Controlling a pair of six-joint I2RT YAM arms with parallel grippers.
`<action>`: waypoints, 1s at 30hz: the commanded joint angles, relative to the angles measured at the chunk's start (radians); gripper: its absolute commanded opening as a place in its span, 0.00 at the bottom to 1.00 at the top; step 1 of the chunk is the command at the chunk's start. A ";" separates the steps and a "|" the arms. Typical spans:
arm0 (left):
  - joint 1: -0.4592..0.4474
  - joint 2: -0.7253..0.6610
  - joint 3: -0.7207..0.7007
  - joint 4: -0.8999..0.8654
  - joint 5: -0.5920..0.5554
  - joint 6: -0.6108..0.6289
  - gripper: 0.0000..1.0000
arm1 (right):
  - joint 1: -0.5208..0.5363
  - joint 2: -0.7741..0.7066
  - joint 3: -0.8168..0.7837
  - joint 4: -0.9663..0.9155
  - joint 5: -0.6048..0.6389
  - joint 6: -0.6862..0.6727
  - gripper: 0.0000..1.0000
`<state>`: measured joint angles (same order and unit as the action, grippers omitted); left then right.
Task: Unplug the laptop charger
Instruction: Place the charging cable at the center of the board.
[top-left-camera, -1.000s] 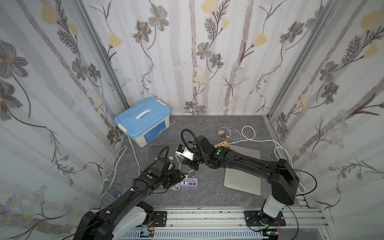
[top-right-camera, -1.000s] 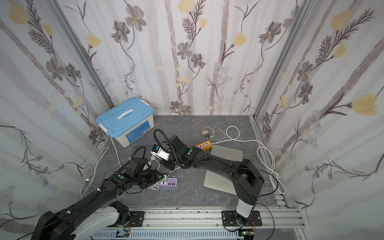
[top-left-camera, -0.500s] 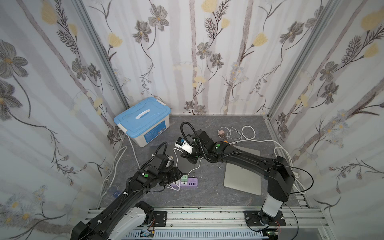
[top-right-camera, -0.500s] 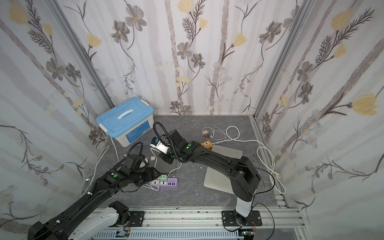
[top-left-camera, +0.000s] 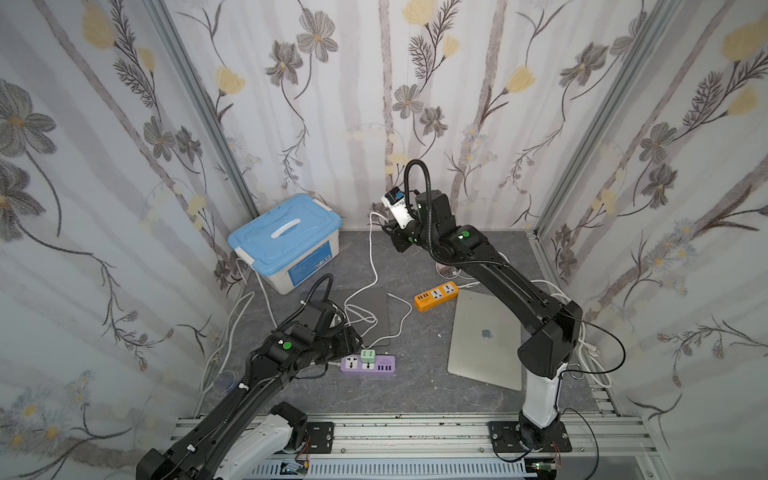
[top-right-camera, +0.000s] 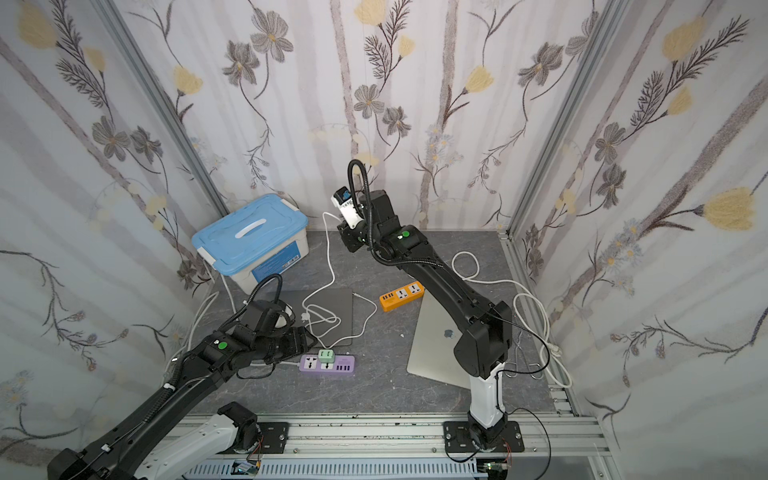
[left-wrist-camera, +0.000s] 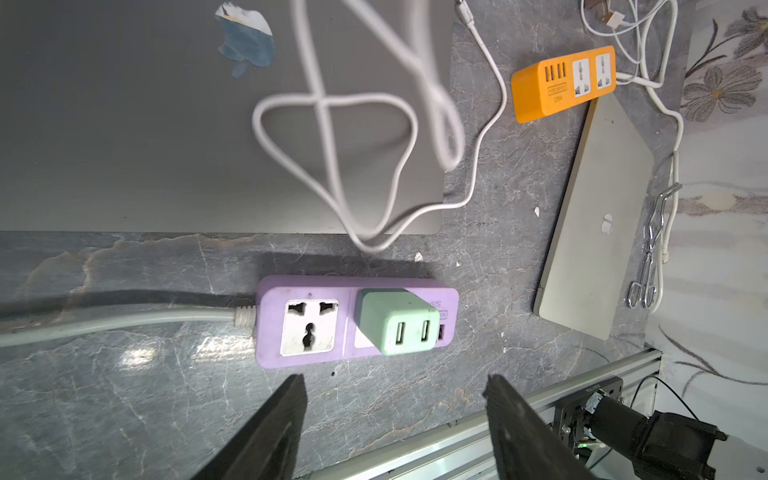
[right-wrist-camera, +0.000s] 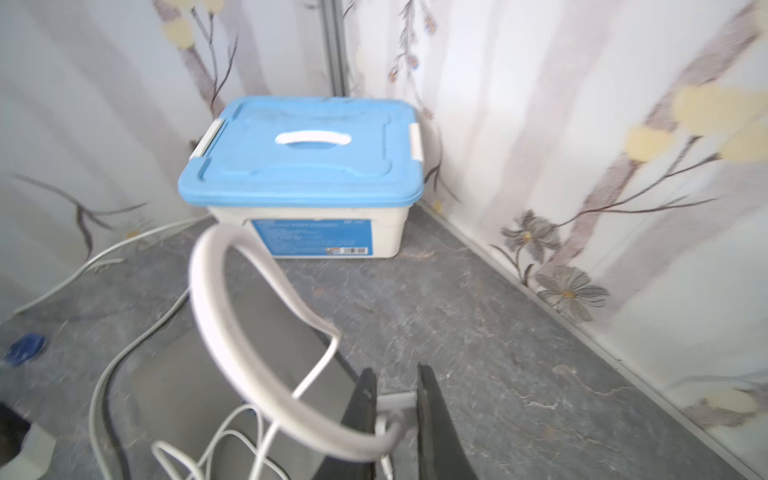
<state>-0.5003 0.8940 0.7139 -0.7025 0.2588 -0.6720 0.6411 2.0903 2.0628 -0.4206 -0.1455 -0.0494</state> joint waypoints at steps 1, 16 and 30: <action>0.001 0.007 -0.009 -0.003 -0.026 0.014 0.72 | -0.021 0.032 0.055 -0.032 0.036 0.020 0.16; 0.001 0.085 -0.011 0.042 -0.054 0.003 0.71 | -0.030 0.306 0.085 -0.116 0.117 0.019 0.17; 0.009 0.152 -0.065 0.017 -0.083 -0.034 0.70 | -0.035 0.435 0.035 -0.203 0.173 0.032 0.27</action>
<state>-0.4942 1.0416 0.6640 -0.6891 0.1841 -0.6876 0.6075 2.5210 2.1086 -0.6094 0.0132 -0.0372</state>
